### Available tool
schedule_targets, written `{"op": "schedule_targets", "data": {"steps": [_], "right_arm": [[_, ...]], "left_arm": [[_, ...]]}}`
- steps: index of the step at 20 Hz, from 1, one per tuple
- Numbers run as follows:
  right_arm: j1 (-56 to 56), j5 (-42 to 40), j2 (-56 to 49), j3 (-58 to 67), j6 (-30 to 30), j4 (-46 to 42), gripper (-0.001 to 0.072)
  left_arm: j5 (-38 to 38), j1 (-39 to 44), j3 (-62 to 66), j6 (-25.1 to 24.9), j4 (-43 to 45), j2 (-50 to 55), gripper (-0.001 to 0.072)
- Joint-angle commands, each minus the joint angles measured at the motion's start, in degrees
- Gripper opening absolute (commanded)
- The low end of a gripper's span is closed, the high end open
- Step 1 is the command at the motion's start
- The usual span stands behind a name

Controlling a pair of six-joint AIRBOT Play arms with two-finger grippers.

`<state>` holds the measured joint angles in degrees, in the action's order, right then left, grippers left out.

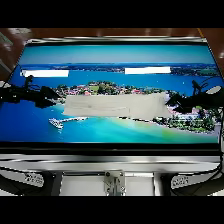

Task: Fold the shirts.

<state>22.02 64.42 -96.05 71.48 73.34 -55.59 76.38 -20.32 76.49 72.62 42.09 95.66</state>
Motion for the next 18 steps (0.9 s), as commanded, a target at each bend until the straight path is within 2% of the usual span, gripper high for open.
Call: {"op": "schedule_targets", "data": {"steps": [1,7,8,9,10,11,12,14,16,17,18], "right_arm": [[-2.4,-1.7,-3.7,0.1,0.1,4.4,0.0681],[-5.5,-4.6,-7.1,0.1,2.9,6.8,0.0678],[-5.7,-4.8,-7.1,0.1,2.7,7.4,0.055],[-5.8,-4.8,-6.9,0.1,2.6,7.7,0.029],[-5.7,-4.4,-6.6,0.2,2.6,8.0,0.0112],[-5.7,-3.8,-5.9,0.2,2.0,8.4,0.0068],[-5.7,-3.3,-4.7,0.2,1.0,8.5,0.0067],[-5.7,-2.5,-0.7,0.2,-0.2,8.4,0.0067],[-5.7,-0.6,4.9,0.2,-0.1,8.4,0.0067],[-5.7,0.8,7.8,0.2,-0.1,8.4,0.0067],[-5.7,2.8,10.7,0.2,0.0,8.4,0.0067]], "left_arm": [[2.2,0.2,0.2,-0.1,-0.1,-1.6,0.0651],[3.4,3.4,0.2,-2.4,-0.1,-1.7,0.065],[3.4,4.1,0.2,-2.6,-0.1,-1.7,0.065],[3.2,4.8,0.2,-2.5,-0.1,-1.7,0.0615],[3.2,5.5,0.2,-2.5,-0.1,-1.7,0.0487],[3.1,6.2,0.2,-2.5,-0.1,-1.7,0.042],[2.8,7.1,0.2,-2.4,-0.1,-1.7,0.0412],[1.1,9.9,0.2,-2.3,-2.6,-1.7,0.0215],[-3.9,15.1,0.2,-2.3,-7.2,-1.7,0.0161],[-7.5,18.8,0.2,-2.3,-9.1,-1.6,0.0076],[-11.4,22.8,0.2,-2.3,-10.5,-1.4,0.0038]]}}
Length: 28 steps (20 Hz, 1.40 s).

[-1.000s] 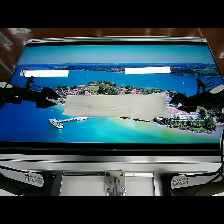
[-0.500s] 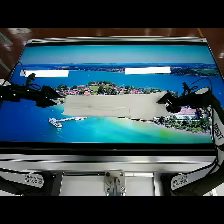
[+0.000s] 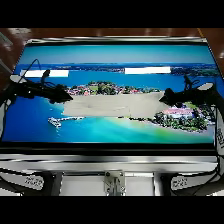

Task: Fold the shirts.

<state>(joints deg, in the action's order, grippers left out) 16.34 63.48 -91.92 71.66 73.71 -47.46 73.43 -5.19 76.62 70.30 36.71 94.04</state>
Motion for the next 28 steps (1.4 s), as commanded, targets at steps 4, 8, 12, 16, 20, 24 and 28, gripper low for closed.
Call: {"op": "schedule_targets", "data": {"steps": [4,8,12,16,20,24,28], "right_arm": [[0.0,10.3,18.9,0.1,2.5,-1.9,0.0067],[0.0,14.8,29.1,0.1,6.0,-4.2,0.0067],[0.0,17.6,34.7,0.1,7.6,-4.3,0.0067],[0.0,18.3,35.8,0.0,8.2,-4.7,0.0067],[-0.8,18.6,35.8,0.0,8.8,-5.2,0.0067],[-9.3,15.5,33.5,0.0,9.6,-8.3,0.0067],[-23.6,8.1,25.7,0.0,11.0,-10.5,0.0067]], "left_arm": [[-24.3,26.7,0.1,0.0,-6.9,3.3,0.0038],[-28.6,40.3,3.0,-0.3,-14.7,9.7,0.0038],[-29.6,48.5,8.6,-0.8,-23.5,16.4,0.0038],[-29.5,51.5,12.8,-3.5,-36.7,22.5,0.0037],[-27.3,46.6,13.0,-5.6,-39.2,22.4,0.0035],[-17.8,36.7,13.0,-2.7,-21.1,15.9,0.0033],[-9.3,24.0,13.0,8.6,11.1,5.2,0.0033]]}}
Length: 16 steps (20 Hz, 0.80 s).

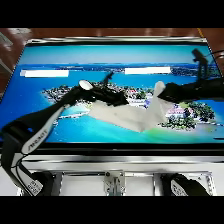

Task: Fold the shirts.

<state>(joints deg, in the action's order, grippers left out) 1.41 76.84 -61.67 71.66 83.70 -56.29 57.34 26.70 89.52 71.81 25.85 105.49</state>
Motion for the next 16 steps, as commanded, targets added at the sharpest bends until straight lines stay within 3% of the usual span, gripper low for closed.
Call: {"op": "schedule_targets", "data": {"steps": [1,4,7,8,9,10,12,16], "right_arm": [[-12.3,-8.3,-7.3,0.1,1.1,-1.7,0.0067],[-23.3,-22.3,-17.4,0.1,1.3,1.0,0.0067],[-31.6,-35.4,-28.9,0.1,1.7,12.7,0.0069],[-33.4,-38.5,-32.0,0.1,1.5,18.0,0.0157],[-34.4,-40.3,-34.3,0.1,0.5,23.8,0.045],[-34.4,-40.7,-35.9,0.1,-2.9,29.2,0.0663],[-32.0,-37.1,-35.9,0.1,-6.7,30.6,0.0665],[-19.7,-20.1,-30.2,0.1,-6.1,17.6,0.0665]], "left_arm": [[8.7,-11.4,0.1,7.8,25.9,-9.4,0.0034],[12.3,-20.9,0.1,8.0,27.8,-18.3,0.0034],[14.9,-26.2,0.1,8.0,27.7,-25.2,0.0035],[16.9,-26.8,0.1,8.0,27.8,-26.8,0.0035],[19.0,-26.9,0.1,8.0,27.8,-27.7,0.0035],[21.2,-26.7,0.0,7.9,27.8,-28.4,0.0035],[23.3,-25.7,-0.2,7.7,27.8,-28.8,0.0035],[21.8,-22.8,-1.5,7.3,27.8,-28.7,0.0035]]}}
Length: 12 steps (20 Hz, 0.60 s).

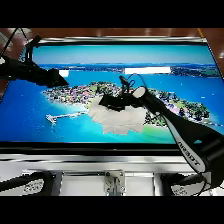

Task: Fold the shirts.

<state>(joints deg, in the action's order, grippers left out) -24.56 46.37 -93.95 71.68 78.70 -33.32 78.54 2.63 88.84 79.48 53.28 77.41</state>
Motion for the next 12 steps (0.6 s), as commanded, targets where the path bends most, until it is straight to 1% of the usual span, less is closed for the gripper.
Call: {"op": "schedule_targets", "data": {"steps": [1,4,5,6,7,8,10,12], "right_arm": [[10.5,15.5,4.0,0.0,0.0,-11.5,0.0665],[23.5,30.2,8.0,-0.2,4.9,-30.5,0.0665],[27.5,33.0,8.3,-1.1,5.1,-33.0,0.0665],[30.9,34.7,8.3,-3.4,5.1,-32.8,0.0667],[33.4,34.1,8.3,-7.0,4.9,-31.1,0.0677],[34.7,31.9,8.3,-10.7,4.0,-28.4,0.0678],[34.5,23.6,8.3,-18.0,0.2,-20.4,0.0677],[32.2,15.7,7.8,-21.7,-2.8,-14.2,0.0677]], "left_arm": [[0.2,1.9,-1.5,-0.3,0.3,-0.7,0.0035],[-0.1,2.7,-3.5,-0.8,0.4,-0.7,0.0035],[-0.1,2.7,-4.2,-0.8,0.4,-0.7,0.0035],[0.0,2.7,-4.7,-0.8,0.4,-0.7,0.0035],[-0.1,2.7,-4.9,-0.8,0.4,-0.7,0.0035],[-0.1,2.7,-4.9,-0.7,0.3,-0.7,0.0035],[-0.1,2.7,-4.9,-0.7,0.3,-0.7,0.0035],[-0.1,2.7,-4.9,0.0,0.3,-0.7,0.0035]]}}
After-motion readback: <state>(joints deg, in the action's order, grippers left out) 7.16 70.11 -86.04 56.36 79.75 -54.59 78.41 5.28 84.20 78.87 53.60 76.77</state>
